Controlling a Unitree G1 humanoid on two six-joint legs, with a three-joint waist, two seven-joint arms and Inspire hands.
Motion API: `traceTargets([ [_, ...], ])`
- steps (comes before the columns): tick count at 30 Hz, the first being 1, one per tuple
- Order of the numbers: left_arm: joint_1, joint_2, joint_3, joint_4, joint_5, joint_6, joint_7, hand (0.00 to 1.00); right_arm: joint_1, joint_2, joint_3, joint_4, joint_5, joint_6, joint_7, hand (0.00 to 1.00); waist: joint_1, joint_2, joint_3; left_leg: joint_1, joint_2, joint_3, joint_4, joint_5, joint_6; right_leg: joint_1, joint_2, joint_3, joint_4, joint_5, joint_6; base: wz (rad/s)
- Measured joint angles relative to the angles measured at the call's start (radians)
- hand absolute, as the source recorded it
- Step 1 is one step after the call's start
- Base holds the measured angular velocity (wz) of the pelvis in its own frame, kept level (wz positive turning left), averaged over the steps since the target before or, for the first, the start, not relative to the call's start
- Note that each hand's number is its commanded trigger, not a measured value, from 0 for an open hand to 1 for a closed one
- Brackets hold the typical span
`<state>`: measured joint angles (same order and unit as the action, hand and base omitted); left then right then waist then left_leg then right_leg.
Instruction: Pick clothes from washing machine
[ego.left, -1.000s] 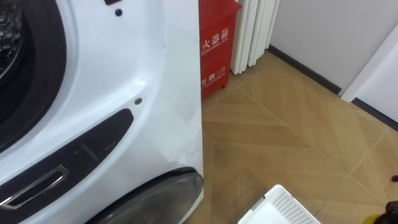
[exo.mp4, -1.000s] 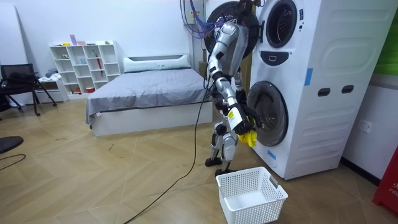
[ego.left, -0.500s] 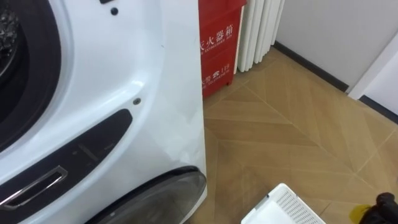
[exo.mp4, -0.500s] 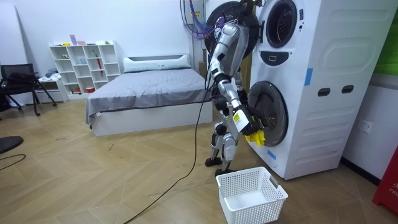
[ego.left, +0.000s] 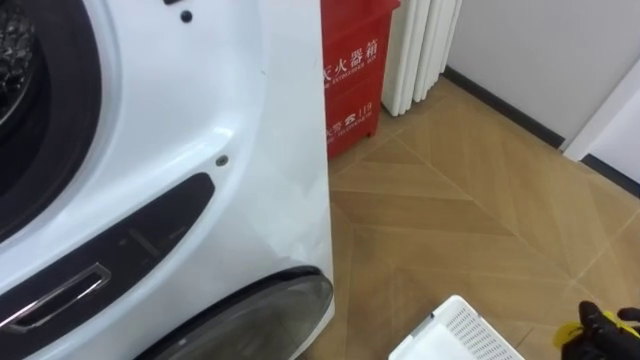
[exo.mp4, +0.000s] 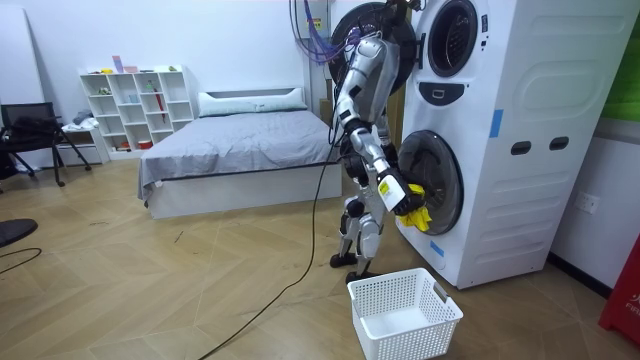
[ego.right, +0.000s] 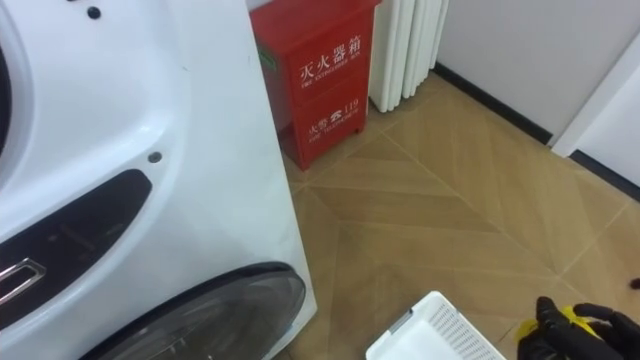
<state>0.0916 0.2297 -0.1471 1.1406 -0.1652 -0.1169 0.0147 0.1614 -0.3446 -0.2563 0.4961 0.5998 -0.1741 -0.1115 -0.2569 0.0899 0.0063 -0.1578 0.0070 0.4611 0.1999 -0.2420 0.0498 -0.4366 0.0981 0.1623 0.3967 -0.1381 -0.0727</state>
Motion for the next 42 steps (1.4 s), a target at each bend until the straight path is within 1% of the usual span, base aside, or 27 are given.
traceTargets([
  [3, 0.0, 0.0, 0.004, 0.006, 0.0, 0.0, 0.0, 0.0, 0.03, 0.0, 0.0, -0.041, -0.005, 0.0, 0.005, 0.0, 0.0, -0.004, 0.0015, 0.004, 0.0, 0.0, 0.0, 0.0, 0.0, 0.004, 0.0, 0.001, 0.0, 0.0, 0.0, 0.0],
  [7, -0.001, 0.0, 0.005, 0.016, -0.001, -0.002, 0.003, 0.0, 0.066, 0.0, 0.0, -0.041, 0.001, 0.0, 0.016, 0.0, -0.001, -0.019, 0.0035, 0.014, 0.0, -0.002, 0.0, 0.0, 0.0, 0.016, 0.0, 0.0, 0.0, -0.004, 0.0, 0.02],
  [8, -0.001, 0.0, 0.005, 0.016, -0.001, -0.002, 0.005, 0.0, 0.077, 0.0, 0.0, -0.041, 0.002, 0.0, 0.013, 0.0, -0.001, -0.023, 0.0055, 0.014, 0.0, -0.003, 0.0, 0.0, 0.0, 0.016, -0.001, -0.001, -0.001, -0.004, 0.0, 0.0],
  [11, -0.001, 0.0, 0.005, 0.017, 0.0, -0.001, 0.01, 0.0, 0.1, 0.0, 0.0, -0.041, 0.004, 0.0, -0.003, 0.0, -0.001, -0.028, 0.0054, 0.017, -0.001, -0.009, 0.0, 0.0, 0.0, 0.02, -0.002, -0.003, -0.002, -0.004, 0.0, 0.0],
  [15, -0.003, 0.001, 0.005, 0.014, 0.0, -0.003, 0.048, 0.0, 0.113, 0.0, 0.001, -0.042, 0.009, 0.0, -0.022, 0.0, -0.001, -0.037, 0.0054, 0.029, -0.001, -0.01, -0.002, 0.0, 0.0, 0.031, -0.001, -0.003, -0.002, -0.004, 0.0, 0.0],
  [16, -0.005, 0.001, 0.005, 0.015, 0.0, -0.004, 0.052, 0.0, 0.113, 0.0, 0.002, -0.043, 0.014, 0.0, -0.028, 0.0, -0.001, -0.042, 0.0039, 0.032, -0.001, -0.01, -0.001, 0.0, 0.0, 0.036, -0.001, -0.002, -0.003, -0.004, 0.0, 0.0],
  [17, -0.005, 0.001, 0.005, 0.018, 0.0, -0.009, 0.055, 0.0, 0.111, 0.0, 0.002, -0.045, 0.02, 0.0, -0.029, 0.0, -0.002, -0.051, 0.0037, 0.035, -0.001, -0.009, -0.002, 0.0, 0.0, 0.038, -0.001, -0.002, -0.003, -0.004, 0.0, 0.0],
  [18, -0.005, 0.002, 0.005, 0.018, 0.0, -0.013, 0.056, 0.0, 0.11, 0.0, 0.002, -0.045, 0.02, 0.0, -0.029, 0.0, -0.002, -0.052, 0.0018, 0.036, -0.001, -0.009, -0.002, 0.0, 0.0, 0.039, -0.001, -0.002, -0.002, -0.004, 0.0, 0.0],
  [20, -0.004, 0.003, 0.006, 0.018, -0.001, -0.016, 0.057, 0.0, 0.103, 0.0, 0.001, -0.046, 0.022, 0.0, -0.028, 0.0, -0.003, -0.071, 0.0021, 0.042, 0.0, -0.006, -0.001, 0.0, 0.0, 0.046, 0.0, -0.002, -0.006, -0.003, 0.001, 0.0],
  [21, -0.003, 0.003, 0.006, 0.019, -0.001, -0.016, 0.056, 0.0, 0.102, 0.0, 0.0, -0.046, 0.022, 0.0, -0.028, 0.0, -0.004, -0.074, 0.0024, 0.044, 0.002, -0.006, -0.001, 0.0, 0.0, 0.051, 0.0, -0.002, -0.011, -0.002, 0.001, 0.0],
  [22, 0.0, 0.003, 0.006, 0.019, -0.001, -0.015, 0.055, 0.0, 0.102, 0.0, 0.0, -0.046, 0.024, 0.0, -0.028, 0.0, -0.003, -0.078, 0.0, 0.047, 0.005, -0.006, -0.001, 0.0, 0.0, 0.059, 0.002, -0.002, -0.023, 0.002, 0.001, 0.0],
  [25, 0.002, 0.003, 0.006, 0.019, 0.0, -0.015, 0.039, 0.0, 0.105, 0.0, -0.003, -0.051, 0.03, 0.001, -0.002, 0.0, -0.004, -0.079, -0.0038, 0.052, 0.011, -0.009, -0.004, 0.0, 0.0, 0.079, 0.005, -0.007, -0.057, 0.02, 0.002, 0.0],
  [27, 0.002, 0.002, 0.006, 0.019, 0.0, -0.014, 0.027, 0.0, 0.109, 0.0, -0.003, -0.051, 0.029, 0.001, 0.028, 0.0, -0.003, -0.078, -0.004, 0.058, 0.011, -0.009, -0.007, 0.0, 0.0, 0.085, 0.005, -0.008, -0.06, 0.02, 0.003, 0.0],
  [28, 0.002, 0.003, 0.007, 0.019, 0.0, -0.013, 0.015, 0.0, 0.114, 0.0, -0.003, -0.052, 0.027, 0.001, 0.049, 0.12, -0.001, -0.076, -0.0051, 0.062, 0.011, -0.009, -0.009, 0.0, 0.0, 0.091, 0.005, -0.008, -0.064, 0.02, 0.003, 0.0],
  [29, 0.002, 0.002, 0.007, 0.019, 0.0, -0.013, 0.007, 0.0, 0.119, 0.001, -0.003, -0.058, 0.025, 0.002, 0.069, 0.51, 0.0, -0.073, -0.0073, 0.064, 0.011, -0.01, -0.011, 0.0, 0.0, 0.094, 0.005, -0.008, -0.068, 0.021, 0.003, 0.0],
  [30, 0.002, 0.002, 0.008, 0.019, 0.0, -0.013, 0.001, 0.0, 0.122, 0.002, -0.003, -0.064, 0.022, 0.002, 0.079, 0.67, 0.0, -0.071, -0.0081, 0.065, 0.011, -0.011, -0.011, 0.0, 0.0, 0.096, 0.005, -0.009, -0.068, 0.021, 0.003, 0.0],
  [31, 0.001, 0.002, 0.008, 0.018, 0.001, -0.013, -0.006, 0.0, 0.128, 0.006, -0.003, -0.08, 0.02, 0.002, 0.094, 0.8, 0.004, -0.068, -0.0085, 0.066, 0.011, -0.014, -0.011, 0.0, 0.0, 0.098, 0.005, -0.01, -0.069, 0.021, 0.003, 0.0],
  [32, 0.001, 0.002, 0.008, 0.018, 0.001, -0.013, -0.008, 0.0, 0.132, 0.006, -0.001, -0.089, 0.018, 0.002, 0.115, 0.92, 0.007, -0.066, -0.0098, 0.069, 0.01, -0.025, -0.012, 0.0, 0.0, 0.1, 0.005, -0.008, -0.068, 0.021, 0.003, 0.0],
  [33, 0.0, 0.002, 0.008, 0.018, 0.001, -0.013, -0.008, 0.0, 0.133, 0.006, -0.001, -0.089, 0.018, 0.002, 0.126, 0.98, 0.008, -0.066, -0.0098, 0.071, 0.009, -0.028, -0.012, 0.0, 0.0, 0.102, 0.006, -0.007, -0.068, 0.021, 0.003, -0.04],
  [35, 0.0, 0.004, 0.008, 0.018, 0.0, -0.013, -0.008, 0.0, 0.129, 0.007, 0.0, -0.089, 0.018, 0.008, 0.167, 0.97, 0.016, -0.065, -0.0093, 0.076, 0.009, -0.034, -0.012, 0.0, 0.0, 0.107, 0.006, -0.003, -0.067, 0.021, 0.003, -0.04],
  [37, 0.002, 0.008, 0.008, 0.018, 0.0, -0.013, -0.008, 0.0, 0.123, 0.007, 0.0, -0.089, 0.018, 0.023, 0.196, 0.93, 0.016, -0.065, -0.0089, 0.076, 0.009, -0.037, -0.013, 0.0, 0.0, 0.107, 0.006, -0.003, -0.066, 0.021, 0.003, 0.02],
  [39, 0.003, 0.01, 0.008, 0.019, 0.0, -0.013, -0.007, 0.0, 0.123, 0.008, 0.0, -0.089, 0.018, 0.024, 0.22, 0.92, 0.016, -0.067, -0.0079, 0.076, 0.008, -0.039, -0.013, 0.0, 0.0, 0.107, 0.006, -0.003, -0.066, 0.021, 0.003, 0.0],
  [40, 0.004, 0.012, 0.008, 0.022, 0.0, -0.013, -0.007, 0.0, 0.122, 0.008, 0.0, -0.089, 0.018, 0.024, 0.233, 0.89, 0.017, -0.067, -0.007, 0.076, 0.008, -0.04, -0.014, 0.0, 0.0, 0.108, 0.006, -0.004, -0.067, 0.021, 0.003, 0.0],
  [41, 0.004, 0.012, 0.008, 0.027, 0.0, -0.013, -0.008, 0.0, 0.122, 0.008, 0.0, -0.089, 0.018, 0.025, 0.24, 0.82, 0.016, -0.066, -0.0066, 0.076, 0.008, -0.04, -0.014, 0.0, 0.0, 0.109, 0.006, -0.004, -0.067, 0.021, 0.003, 0.0],
  [42, 0.004, 0.012, 0.008, 0.029, 0.0, -0.013, -0.008, 0.0, 0.123, 0.008, 0.0, -0.089, 0.018, 0.025, 0.244, 0.82, 0.016, -0.066, -0.0063, 0.076, 0.008, -0.04, -0.014, 0.0, 0.0, 0.109, 0.006, -0.004, -0.067, 0.021, 0.004, 0.0],
])
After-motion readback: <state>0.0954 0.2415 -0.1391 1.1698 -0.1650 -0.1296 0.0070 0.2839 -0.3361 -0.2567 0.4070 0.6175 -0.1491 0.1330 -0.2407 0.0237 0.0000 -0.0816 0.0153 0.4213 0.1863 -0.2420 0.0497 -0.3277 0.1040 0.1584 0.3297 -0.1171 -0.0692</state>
